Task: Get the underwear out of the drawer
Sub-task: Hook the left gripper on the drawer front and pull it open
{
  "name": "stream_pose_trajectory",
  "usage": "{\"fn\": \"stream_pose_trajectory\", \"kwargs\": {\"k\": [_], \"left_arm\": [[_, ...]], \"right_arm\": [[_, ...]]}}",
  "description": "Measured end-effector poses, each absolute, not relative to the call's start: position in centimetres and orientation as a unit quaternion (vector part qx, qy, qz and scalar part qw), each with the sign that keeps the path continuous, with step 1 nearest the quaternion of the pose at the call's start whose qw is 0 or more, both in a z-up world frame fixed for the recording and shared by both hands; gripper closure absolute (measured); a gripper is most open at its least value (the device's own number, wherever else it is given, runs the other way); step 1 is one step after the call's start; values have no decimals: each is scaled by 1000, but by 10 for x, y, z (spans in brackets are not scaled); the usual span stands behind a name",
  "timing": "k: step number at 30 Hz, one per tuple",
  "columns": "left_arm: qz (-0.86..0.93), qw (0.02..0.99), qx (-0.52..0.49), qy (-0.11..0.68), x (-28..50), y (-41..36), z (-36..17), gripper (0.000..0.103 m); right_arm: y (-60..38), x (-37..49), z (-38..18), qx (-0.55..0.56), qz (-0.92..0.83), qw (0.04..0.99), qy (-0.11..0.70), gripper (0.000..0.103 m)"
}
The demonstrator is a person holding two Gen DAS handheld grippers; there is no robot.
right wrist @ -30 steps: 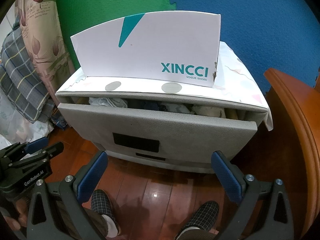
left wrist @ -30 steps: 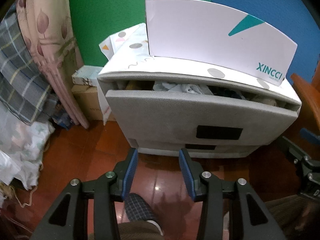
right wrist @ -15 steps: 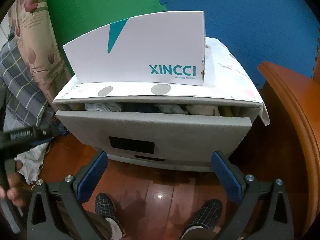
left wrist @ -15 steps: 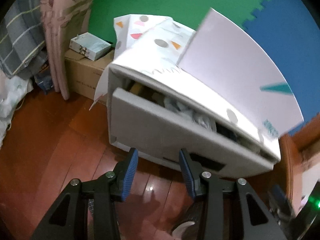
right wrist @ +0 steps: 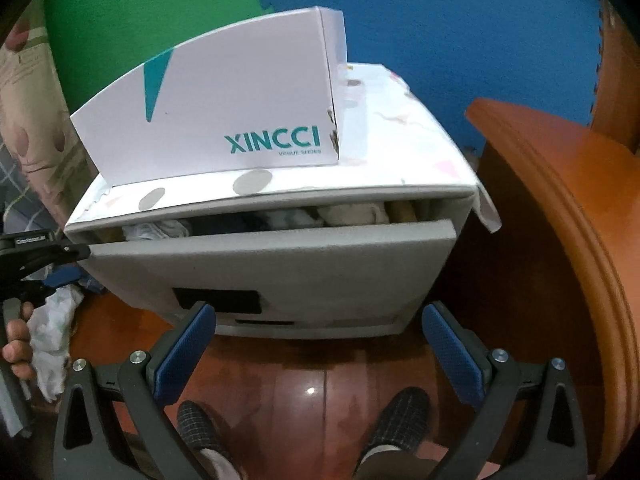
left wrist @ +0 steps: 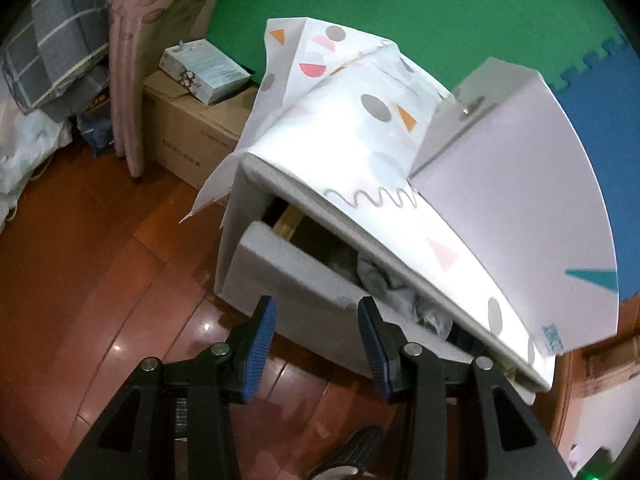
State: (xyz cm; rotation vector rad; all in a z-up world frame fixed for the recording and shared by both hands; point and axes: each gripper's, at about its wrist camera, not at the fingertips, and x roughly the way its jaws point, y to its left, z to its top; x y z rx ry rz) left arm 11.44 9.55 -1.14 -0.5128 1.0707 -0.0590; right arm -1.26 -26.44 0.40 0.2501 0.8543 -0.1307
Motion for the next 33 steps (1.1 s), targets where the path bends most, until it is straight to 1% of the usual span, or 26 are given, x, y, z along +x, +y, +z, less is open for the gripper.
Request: {"fn": "stream_pose_trajectory", "kwargs": {"k": [6, 7, 9, 10, 12, 17, 20, 28, 33], "left_arm": [[-16, 820, -274, 503, 127, 101, -18, 57], [-13, 819, -276, 503, 129, 101, -19, 55], [-4, 818, -281, 501, 131, 102, -21, 47], [-1, 818, -283, 501, 132, 103, -23, 46], [8, 817, -286, 501, 134, 102, -28, 40], [23, 818, -282, 501, 137, 102, -33, 34], [20, 823, -268, 500, 139, 102, -36, 27], [19, 827, -217, 518, 131, 100, -31, 26], [10, 829, -179, 530, 109, 104, -29, 22]], "right_arm": [[-266, -10, 2, 121, -79, 896, 419, 1], [-266, -10, 1, 123, -79, 895, 421, 1], [-267, -9, 0, 129, -75, 893, 425, 1], [-268, -9, 0, 131, -74, 892, 426, 1], [-269, -9, 0, 134, -73, 893, 424, 1], [-269, -9, 0, 134, -73, 893, 424, 1], [-270, -8, 0, 137, -70, 892, 425, 1], [-272, -10, 4, 140, -69, 896, 416, 1], [-275, -15, 9, 145, -71, 901, 404, 1]]}}
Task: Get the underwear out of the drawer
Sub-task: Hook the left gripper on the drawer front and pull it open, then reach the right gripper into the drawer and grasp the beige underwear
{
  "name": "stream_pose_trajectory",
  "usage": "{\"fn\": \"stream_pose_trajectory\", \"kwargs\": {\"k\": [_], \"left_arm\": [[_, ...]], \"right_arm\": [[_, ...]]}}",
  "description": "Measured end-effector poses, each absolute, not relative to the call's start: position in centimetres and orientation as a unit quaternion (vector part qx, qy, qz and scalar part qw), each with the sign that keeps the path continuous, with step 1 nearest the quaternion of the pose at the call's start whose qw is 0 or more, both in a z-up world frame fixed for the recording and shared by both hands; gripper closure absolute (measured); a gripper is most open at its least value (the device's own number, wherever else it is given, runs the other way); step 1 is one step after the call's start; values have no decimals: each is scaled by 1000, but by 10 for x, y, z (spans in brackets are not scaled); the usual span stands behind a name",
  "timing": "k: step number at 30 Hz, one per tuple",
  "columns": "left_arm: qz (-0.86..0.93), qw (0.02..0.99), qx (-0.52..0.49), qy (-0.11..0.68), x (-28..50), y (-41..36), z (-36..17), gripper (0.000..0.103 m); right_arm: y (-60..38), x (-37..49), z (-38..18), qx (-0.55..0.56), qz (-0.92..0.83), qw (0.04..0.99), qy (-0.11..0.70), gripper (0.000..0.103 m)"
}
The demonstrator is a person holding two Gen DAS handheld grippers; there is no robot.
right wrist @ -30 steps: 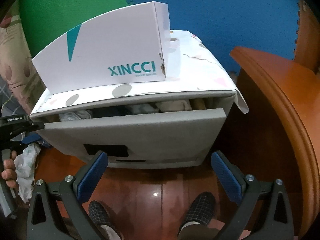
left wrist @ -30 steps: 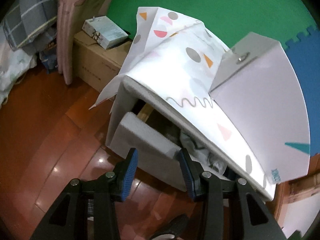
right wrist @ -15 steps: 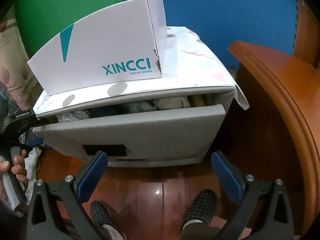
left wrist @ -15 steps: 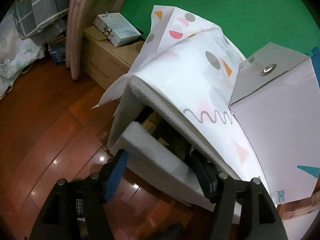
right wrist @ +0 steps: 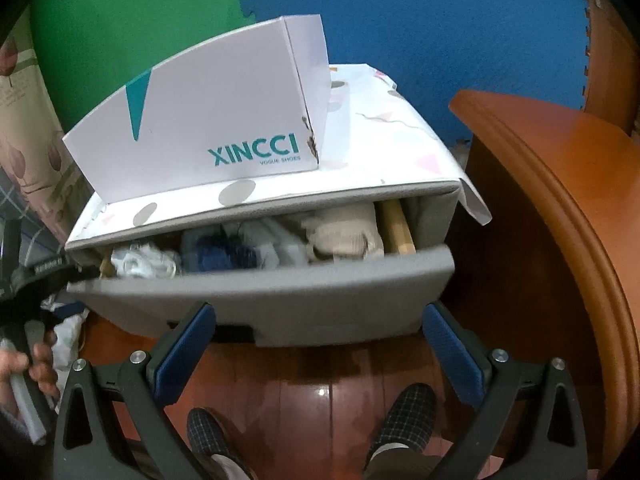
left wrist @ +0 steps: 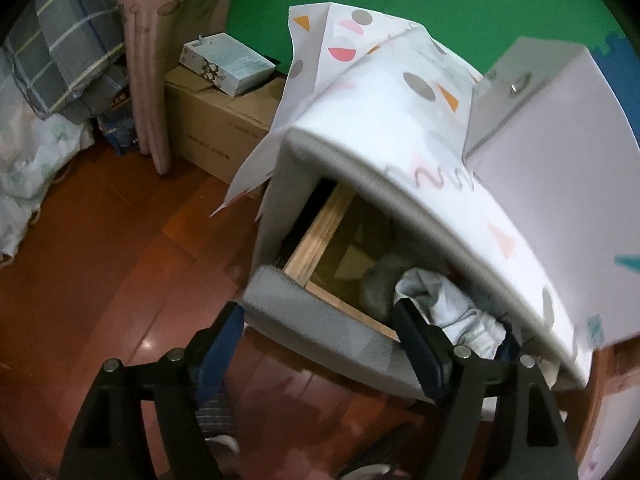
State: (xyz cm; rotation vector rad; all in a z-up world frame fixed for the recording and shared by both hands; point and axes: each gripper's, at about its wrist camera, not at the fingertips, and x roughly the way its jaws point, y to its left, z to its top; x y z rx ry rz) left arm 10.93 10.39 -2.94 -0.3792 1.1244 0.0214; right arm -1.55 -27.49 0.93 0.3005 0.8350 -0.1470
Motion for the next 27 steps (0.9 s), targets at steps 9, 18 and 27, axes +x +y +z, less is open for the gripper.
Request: {"fn": "stream_pose_trajectory", "kwargs": {"k": [9, 18, 27], "left_arm": [[-1, 804, -119, 582, 70, 110, -25, 22], [1, 792, -38, 610, 42, 104, -21, 22], [1, 782, -8, 623, 36, 103, -19, 22]], "right_arm": [[-280, -25, 21, 151, -77, 908, 384, 1], [-285, -26, 17, 116, -83, 880, 453, 1], [-290, -23, 7, 107, -53, 860, 496, 1]]}}
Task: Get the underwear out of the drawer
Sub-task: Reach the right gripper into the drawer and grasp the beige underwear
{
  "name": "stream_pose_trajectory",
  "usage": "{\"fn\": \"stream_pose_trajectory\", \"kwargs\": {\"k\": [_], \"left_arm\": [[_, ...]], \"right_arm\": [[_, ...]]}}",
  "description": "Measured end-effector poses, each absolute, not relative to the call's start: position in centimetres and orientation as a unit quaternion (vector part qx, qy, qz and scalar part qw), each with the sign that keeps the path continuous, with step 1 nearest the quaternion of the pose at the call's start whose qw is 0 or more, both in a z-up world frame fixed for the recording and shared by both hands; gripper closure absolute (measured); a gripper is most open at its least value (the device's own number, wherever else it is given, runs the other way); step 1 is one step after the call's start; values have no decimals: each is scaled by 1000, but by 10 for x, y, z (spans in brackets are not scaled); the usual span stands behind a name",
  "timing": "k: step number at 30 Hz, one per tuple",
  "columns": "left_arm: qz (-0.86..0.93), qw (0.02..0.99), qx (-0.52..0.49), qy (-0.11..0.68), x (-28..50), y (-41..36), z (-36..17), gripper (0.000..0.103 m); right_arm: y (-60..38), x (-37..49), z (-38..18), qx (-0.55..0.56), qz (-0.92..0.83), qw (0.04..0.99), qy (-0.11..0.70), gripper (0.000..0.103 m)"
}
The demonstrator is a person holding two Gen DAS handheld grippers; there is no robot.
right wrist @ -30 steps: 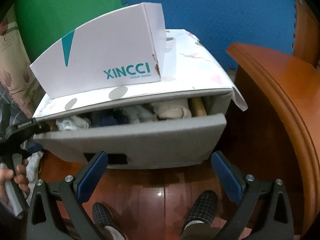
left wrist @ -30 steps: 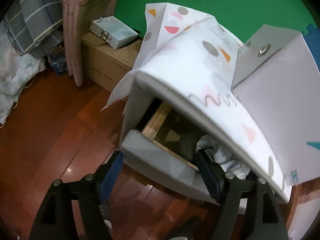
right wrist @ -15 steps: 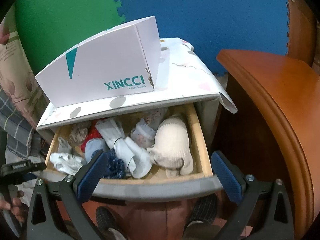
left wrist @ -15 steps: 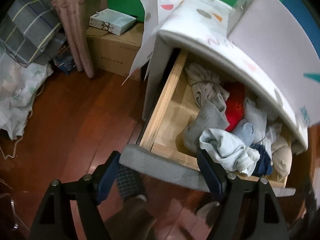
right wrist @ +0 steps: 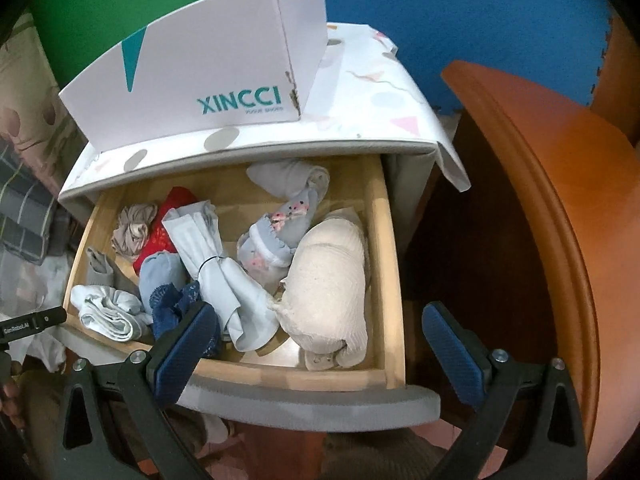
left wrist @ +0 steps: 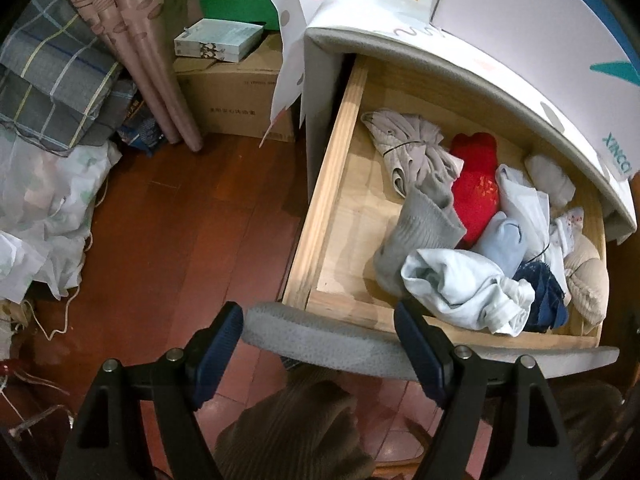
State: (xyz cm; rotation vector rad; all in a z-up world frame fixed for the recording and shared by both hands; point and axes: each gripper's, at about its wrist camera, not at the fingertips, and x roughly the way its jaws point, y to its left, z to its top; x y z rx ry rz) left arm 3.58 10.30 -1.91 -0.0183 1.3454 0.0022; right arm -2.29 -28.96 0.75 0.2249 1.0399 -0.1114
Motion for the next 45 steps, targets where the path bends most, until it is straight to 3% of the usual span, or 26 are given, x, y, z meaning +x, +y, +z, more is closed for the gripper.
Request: {"fn": "stream_pose_trajectory", "kwargs": {"k": [22, 28, 45], "left_arm": [[3, 792, 29, 609, 24, 91, -10, 24], [-23, 813, 12, 582, 29, 91, 18, 24], [-108, 770, -27, 629, 29, 58, 4, 24]], "right_arm": [[-300, 31, -8, 133, -15, 794, 593, 1], [-299, 42, -25, 149, -12, 769, 622, 21], [-289, 64, -70, 114, -16, 738, 665, 34]]}}
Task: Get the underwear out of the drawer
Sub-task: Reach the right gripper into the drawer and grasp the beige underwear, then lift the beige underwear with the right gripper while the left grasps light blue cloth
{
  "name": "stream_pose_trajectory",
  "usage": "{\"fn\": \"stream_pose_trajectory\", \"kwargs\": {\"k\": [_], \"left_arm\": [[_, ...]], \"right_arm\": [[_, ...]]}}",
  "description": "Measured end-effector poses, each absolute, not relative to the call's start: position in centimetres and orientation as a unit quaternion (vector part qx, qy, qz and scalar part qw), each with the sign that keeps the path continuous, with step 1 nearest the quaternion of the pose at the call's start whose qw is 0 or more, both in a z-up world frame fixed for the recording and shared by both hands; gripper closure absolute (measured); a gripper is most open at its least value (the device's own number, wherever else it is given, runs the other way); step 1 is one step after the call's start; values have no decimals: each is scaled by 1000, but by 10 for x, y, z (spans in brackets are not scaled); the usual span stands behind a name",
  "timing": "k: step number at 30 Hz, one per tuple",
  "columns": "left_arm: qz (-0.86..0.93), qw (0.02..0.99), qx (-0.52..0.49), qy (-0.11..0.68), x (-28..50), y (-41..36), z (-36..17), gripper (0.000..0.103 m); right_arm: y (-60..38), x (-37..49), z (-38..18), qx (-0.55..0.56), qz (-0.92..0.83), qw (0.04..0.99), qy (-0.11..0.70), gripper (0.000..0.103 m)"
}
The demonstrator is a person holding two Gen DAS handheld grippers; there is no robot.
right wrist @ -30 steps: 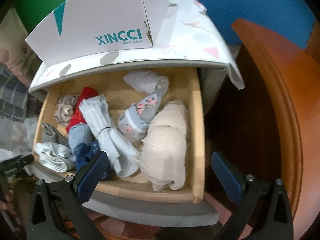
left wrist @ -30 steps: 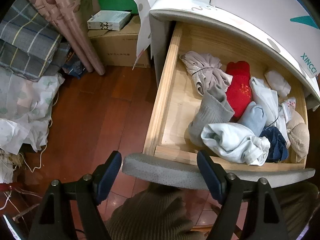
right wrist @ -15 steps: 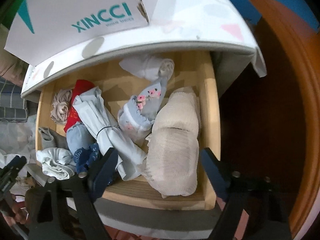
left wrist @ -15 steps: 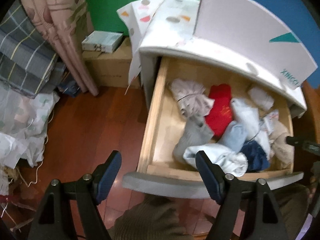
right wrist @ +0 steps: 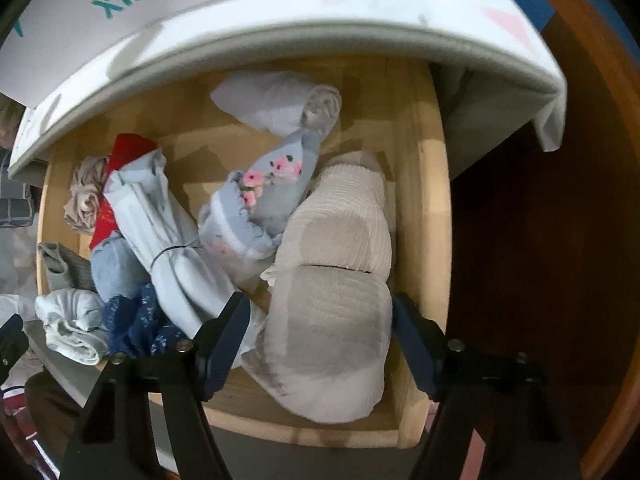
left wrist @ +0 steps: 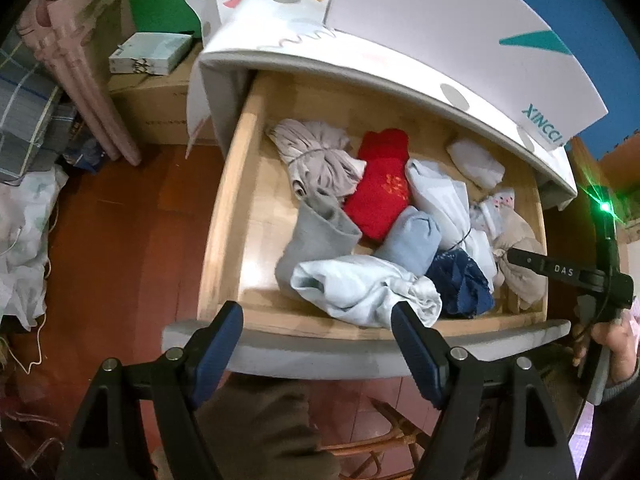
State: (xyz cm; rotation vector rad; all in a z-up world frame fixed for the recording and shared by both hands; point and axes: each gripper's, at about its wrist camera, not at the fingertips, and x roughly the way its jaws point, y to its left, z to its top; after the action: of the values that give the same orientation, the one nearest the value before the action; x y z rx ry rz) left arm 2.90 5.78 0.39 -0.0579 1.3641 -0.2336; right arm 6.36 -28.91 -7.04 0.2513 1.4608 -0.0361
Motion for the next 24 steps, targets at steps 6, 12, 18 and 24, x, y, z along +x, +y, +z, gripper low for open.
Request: {"fn": "stream_pose_trajectory", "kwargs": {"k": [6, 12, 18, 24], "left_arm": [[-113, 758, -28, 641, 28, 49, -6, 24], [-116, 749, -40, 651, 31, 42, -9, 24], [-118, 736, -67, 663, 37, 34, -10, 24], [-107, 732, -65, 670, 45, 18, -15, 24]], "right_arm": [[-276, 75, -81, 72, -19, 739, 669, 36], [-270, 79, -98, 75, -30, 732, 677, 50], [-275, 65, -85, 103, -28, 744, 660, 52], [-274, 51, -64, 99, -21, 761, 641, 52]]}}
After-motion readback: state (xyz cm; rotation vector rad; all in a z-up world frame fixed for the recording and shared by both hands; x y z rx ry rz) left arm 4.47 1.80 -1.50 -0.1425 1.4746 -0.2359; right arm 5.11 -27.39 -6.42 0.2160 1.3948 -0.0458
